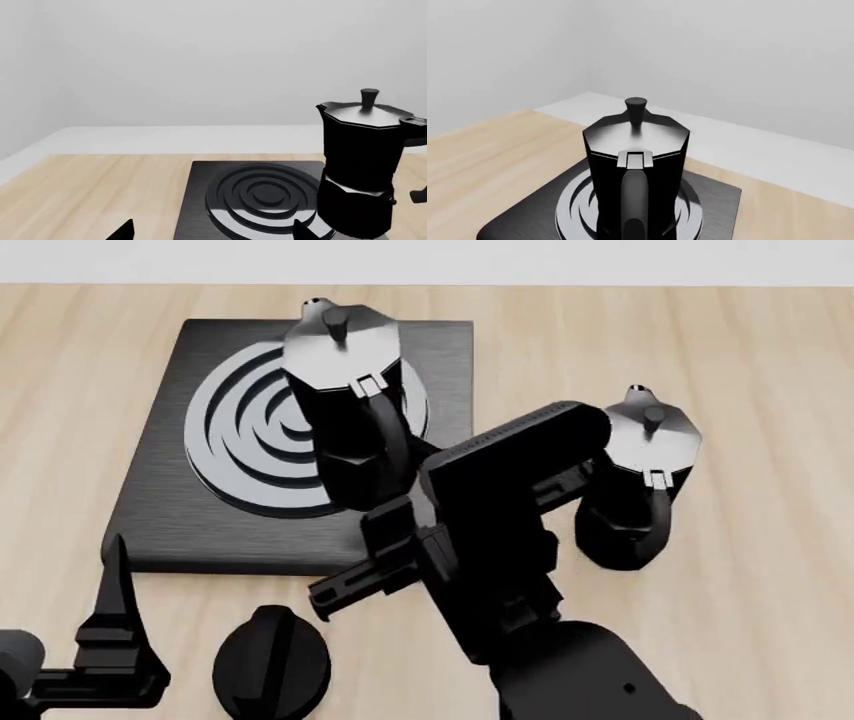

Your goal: Put the right moka pot on the stove.

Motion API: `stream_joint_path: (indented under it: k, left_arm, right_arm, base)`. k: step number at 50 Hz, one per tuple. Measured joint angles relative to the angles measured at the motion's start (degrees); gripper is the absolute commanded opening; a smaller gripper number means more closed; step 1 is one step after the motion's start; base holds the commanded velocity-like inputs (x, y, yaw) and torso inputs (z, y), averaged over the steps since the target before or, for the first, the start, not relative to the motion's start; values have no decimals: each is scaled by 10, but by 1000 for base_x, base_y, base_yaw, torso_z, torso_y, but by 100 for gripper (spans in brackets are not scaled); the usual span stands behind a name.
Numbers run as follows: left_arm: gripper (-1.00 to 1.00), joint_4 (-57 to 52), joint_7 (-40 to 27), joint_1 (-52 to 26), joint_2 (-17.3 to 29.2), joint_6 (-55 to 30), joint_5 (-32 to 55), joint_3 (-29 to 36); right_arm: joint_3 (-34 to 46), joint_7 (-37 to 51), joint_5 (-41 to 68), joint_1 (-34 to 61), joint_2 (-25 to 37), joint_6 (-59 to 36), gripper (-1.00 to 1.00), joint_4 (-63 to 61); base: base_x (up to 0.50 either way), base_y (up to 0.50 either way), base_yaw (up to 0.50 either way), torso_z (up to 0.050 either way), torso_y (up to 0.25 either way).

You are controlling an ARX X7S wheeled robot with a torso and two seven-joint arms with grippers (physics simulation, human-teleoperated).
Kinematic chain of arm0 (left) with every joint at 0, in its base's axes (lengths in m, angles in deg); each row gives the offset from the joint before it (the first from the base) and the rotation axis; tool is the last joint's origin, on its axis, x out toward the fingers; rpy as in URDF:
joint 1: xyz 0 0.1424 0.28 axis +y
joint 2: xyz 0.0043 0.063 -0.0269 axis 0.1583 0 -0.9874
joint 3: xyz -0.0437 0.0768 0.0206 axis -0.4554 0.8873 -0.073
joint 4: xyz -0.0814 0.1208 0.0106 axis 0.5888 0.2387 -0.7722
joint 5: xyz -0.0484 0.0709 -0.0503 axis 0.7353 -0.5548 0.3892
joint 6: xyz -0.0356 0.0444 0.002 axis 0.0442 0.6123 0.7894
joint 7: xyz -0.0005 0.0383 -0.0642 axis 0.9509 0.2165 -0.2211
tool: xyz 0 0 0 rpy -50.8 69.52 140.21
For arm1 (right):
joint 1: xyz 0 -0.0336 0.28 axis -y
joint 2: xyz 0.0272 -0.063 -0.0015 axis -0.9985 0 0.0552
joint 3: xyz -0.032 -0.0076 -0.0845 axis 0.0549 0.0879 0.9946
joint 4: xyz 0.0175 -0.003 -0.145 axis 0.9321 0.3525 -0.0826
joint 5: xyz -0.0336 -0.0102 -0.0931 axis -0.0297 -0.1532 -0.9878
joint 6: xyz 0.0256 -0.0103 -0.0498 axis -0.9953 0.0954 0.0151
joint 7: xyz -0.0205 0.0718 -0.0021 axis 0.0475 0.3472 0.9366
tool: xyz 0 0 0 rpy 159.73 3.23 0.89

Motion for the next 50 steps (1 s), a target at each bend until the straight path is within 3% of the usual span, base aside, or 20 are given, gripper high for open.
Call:
stream_joint_path:
  k: [50]
  left_arm:
    - [100, 0, 1, 1, 5, 10, 5, 4]
  right_arm:
    - [48, -68, -47, 160, -119, 132, -100, 356]
  base:
    - [0, 0, 0, 0, 1]
